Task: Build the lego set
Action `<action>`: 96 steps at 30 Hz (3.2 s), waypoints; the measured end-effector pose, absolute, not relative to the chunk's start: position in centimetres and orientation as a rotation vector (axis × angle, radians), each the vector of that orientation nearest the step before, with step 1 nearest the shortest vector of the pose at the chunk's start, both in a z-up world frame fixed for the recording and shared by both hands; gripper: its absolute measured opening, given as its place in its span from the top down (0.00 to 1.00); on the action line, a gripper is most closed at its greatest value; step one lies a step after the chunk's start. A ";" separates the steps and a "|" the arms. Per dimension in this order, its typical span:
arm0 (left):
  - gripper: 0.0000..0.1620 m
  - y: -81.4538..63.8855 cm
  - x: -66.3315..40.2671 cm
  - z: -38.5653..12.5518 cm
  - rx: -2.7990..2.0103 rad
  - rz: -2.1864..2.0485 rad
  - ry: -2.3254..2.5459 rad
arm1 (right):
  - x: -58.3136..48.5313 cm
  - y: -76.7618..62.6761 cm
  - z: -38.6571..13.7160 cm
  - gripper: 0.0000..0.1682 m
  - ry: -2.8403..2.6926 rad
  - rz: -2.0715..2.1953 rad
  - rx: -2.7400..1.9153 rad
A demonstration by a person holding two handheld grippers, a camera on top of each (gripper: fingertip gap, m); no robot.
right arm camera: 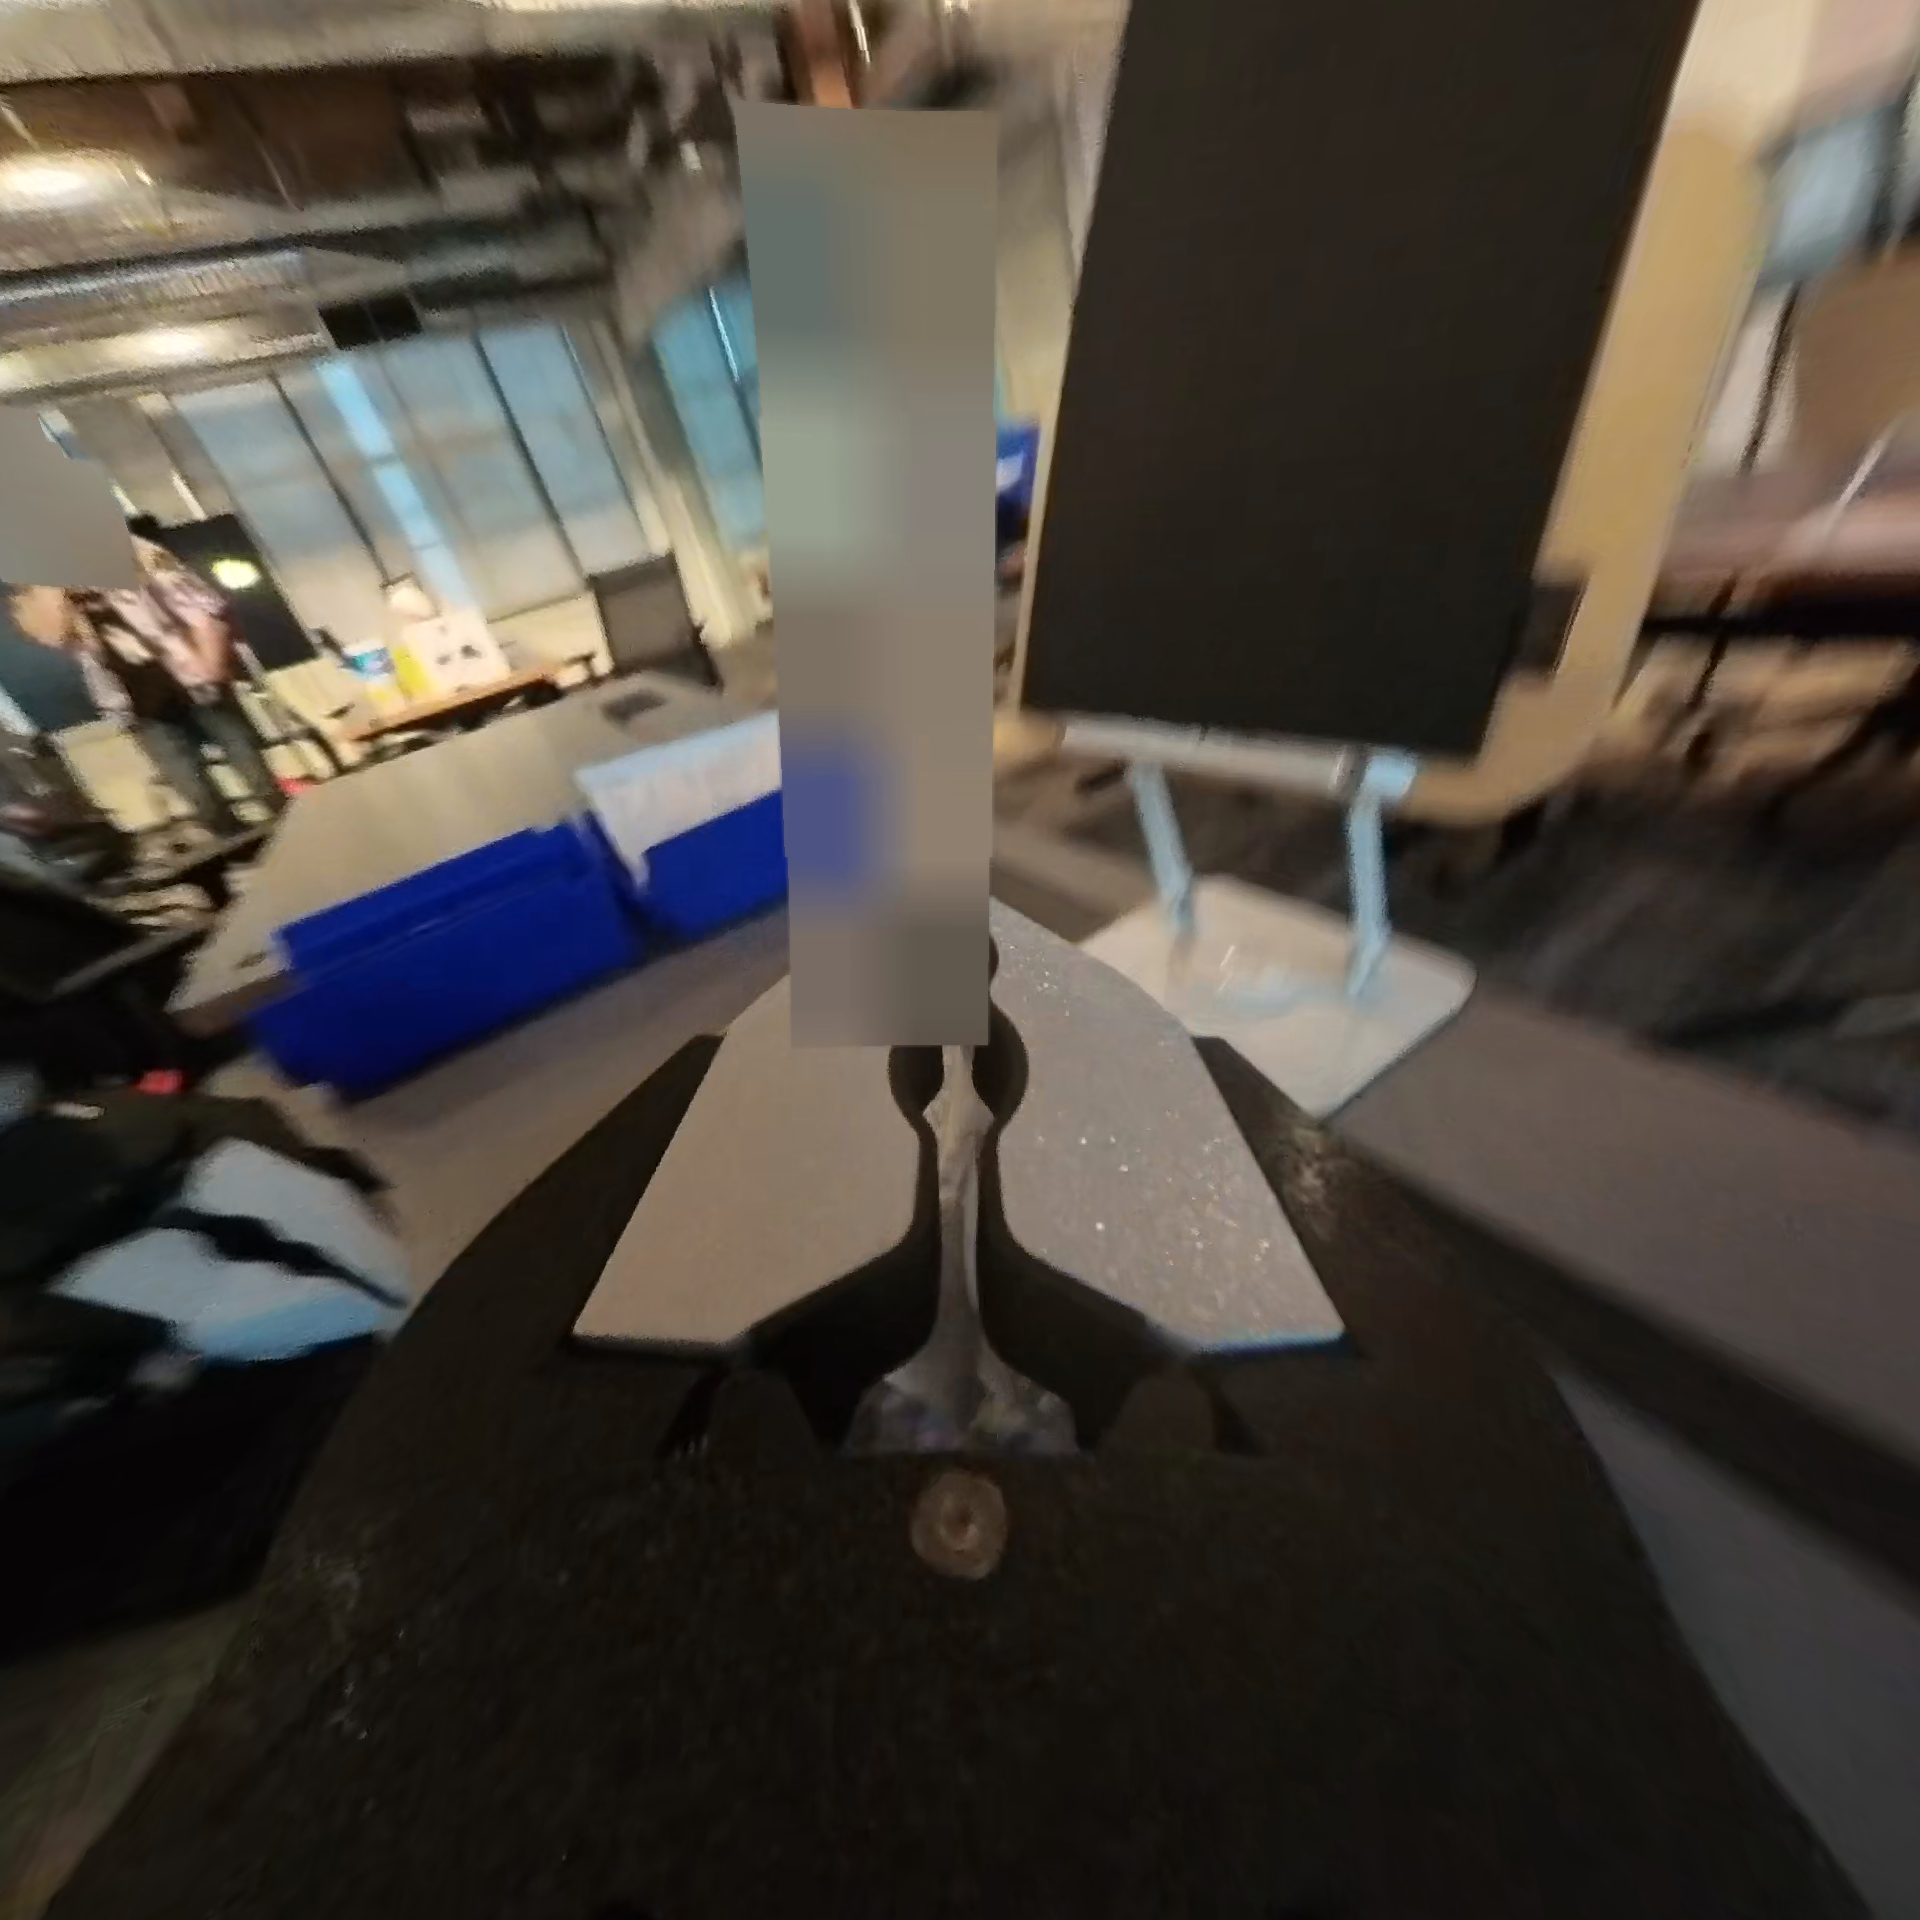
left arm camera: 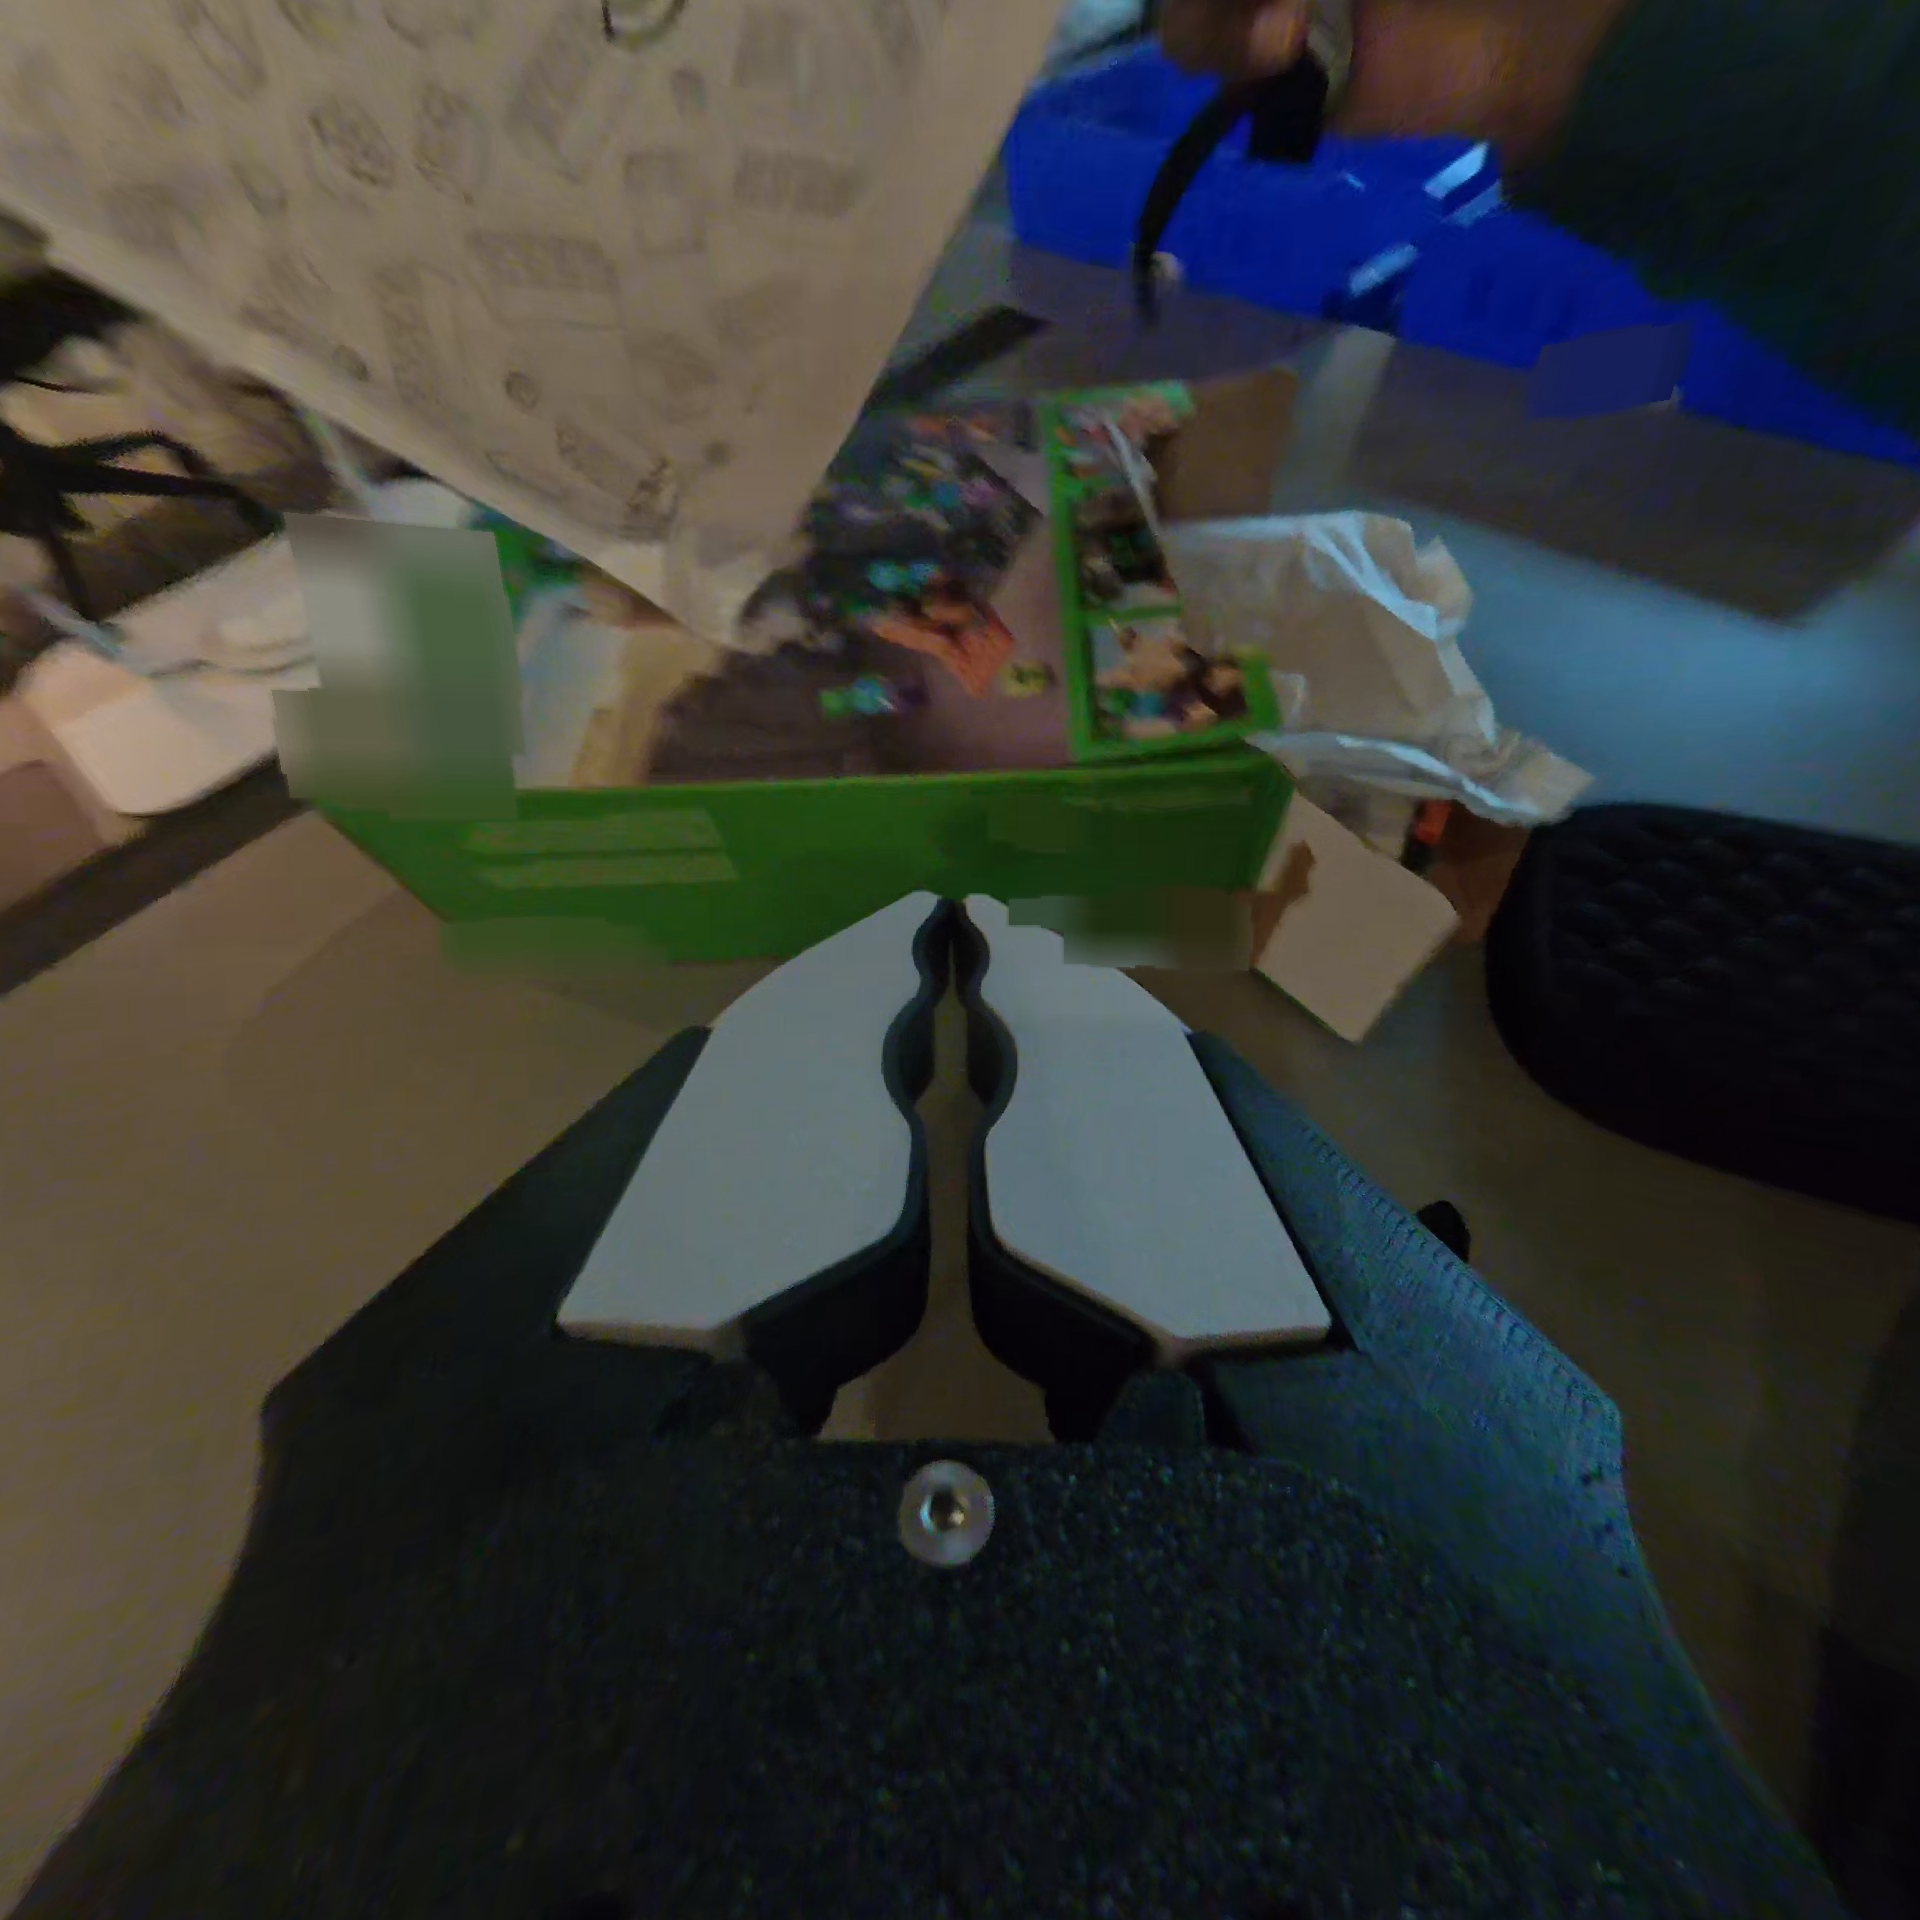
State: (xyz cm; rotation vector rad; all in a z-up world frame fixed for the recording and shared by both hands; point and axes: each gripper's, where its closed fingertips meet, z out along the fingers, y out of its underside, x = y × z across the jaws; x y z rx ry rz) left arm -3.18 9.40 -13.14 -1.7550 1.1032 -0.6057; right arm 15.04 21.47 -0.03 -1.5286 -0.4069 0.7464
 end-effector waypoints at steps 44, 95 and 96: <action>1.00 11.1 -8.2 -11.8 -1.732 -0.534 0.827 | 9.7 16.6 -5.6 1.00 -0.696 0.420 -1.487; 1.00 14.1 -21.8 -15.9 -1.848 -0.515 0.556 | -19.4 42.6 -14.9 0.73 -0.232 0.687 -2.055; 1.00 14.1 -21.6 -16.0 -1.850 -0.513 0.566 | -19.3 40.9 -13.7 0.74 -0.253 0.715 -1.999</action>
